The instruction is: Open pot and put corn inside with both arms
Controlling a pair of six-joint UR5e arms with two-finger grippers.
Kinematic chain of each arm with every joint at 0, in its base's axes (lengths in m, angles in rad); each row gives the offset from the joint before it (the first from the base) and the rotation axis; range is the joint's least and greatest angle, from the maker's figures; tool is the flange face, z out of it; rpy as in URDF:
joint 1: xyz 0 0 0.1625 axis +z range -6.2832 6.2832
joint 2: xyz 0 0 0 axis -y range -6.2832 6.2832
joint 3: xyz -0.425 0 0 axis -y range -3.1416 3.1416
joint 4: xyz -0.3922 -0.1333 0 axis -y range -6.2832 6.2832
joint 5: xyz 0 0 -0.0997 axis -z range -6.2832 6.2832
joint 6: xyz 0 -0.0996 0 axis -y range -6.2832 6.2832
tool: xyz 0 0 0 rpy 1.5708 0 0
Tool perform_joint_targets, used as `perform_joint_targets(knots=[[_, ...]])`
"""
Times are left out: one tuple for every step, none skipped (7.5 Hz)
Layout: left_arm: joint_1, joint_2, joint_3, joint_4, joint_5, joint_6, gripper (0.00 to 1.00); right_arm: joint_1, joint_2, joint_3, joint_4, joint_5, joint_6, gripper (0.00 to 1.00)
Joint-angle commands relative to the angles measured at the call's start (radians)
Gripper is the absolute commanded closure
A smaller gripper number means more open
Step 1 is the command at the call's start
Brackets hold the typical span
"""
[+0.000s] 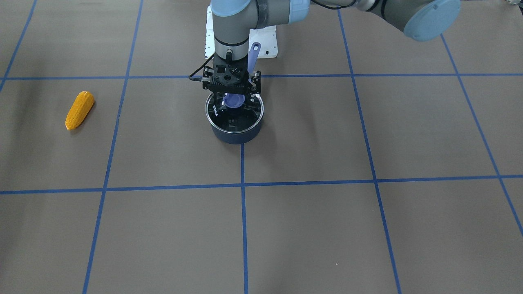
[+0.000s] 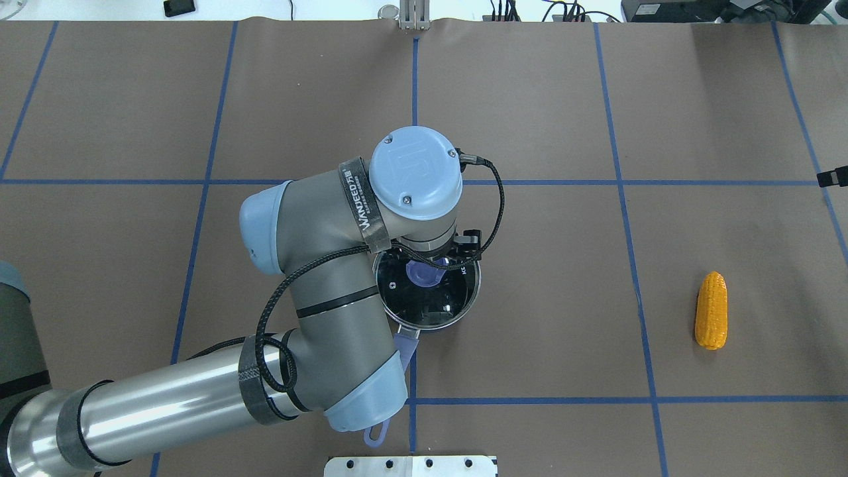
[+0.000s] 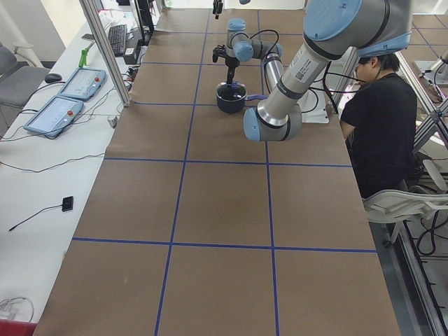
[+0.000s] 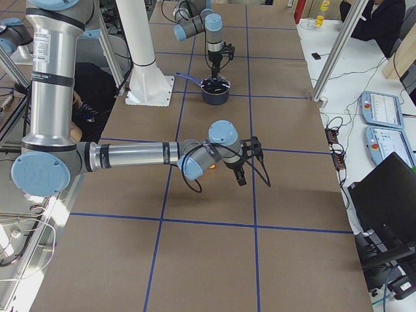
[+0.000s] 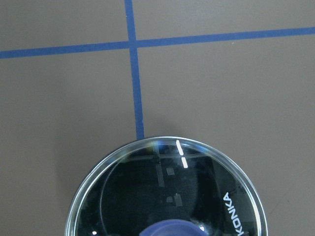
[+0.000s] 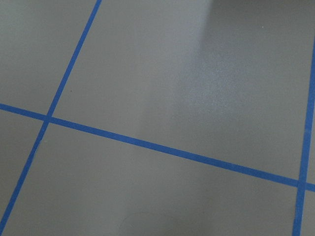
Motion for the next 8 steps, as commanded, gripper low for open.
perform_joint_targets(knots=[[0.008,0.007,0.003,0.001,0.0,0.002,0.01,0.0,0.0,-0.004,0.0,0.0,0.0,0.0],[0.008,0.005,0.003,0.001,-0.003,-0.001,0.01,0.0,0.0,-0.004,0.0,0.0,0.0,0.0],[0.008,0.005,0.001,0.0,-0.006,-0.003,0.01,0.0,0.0,-0.006,0.0,0.0,0.0,0.0],[0.008,0.007,0.003,-0.002,-0.005,-0.004,0.02,-0.002,0.0,-0.006,0.0,0.0,0.0,0.0],[0.008,0.01,0.001,0.0,-0.005,-0.005,0.02,-0.002,0.002,-0.006,0.0,0.0,0.0,0.0],[0.008,0.011,0.003,-0.002,-0.003,-0.003,0.02,-0.003,0.0,-0.006,0.0,-0.002,0.0,0.0],[0.008,0.011,0.001,-0.002,-0.003,-0.004,0.02,-0.003,0.0,-0.006,0.0,-0.002,0.0,0.0],[0.008,0.011,0.001,-0.002,-0.003,-0.005,0.03,-0.005,0.002,-0.009,0.0,-0.003,0.0,0.0]])
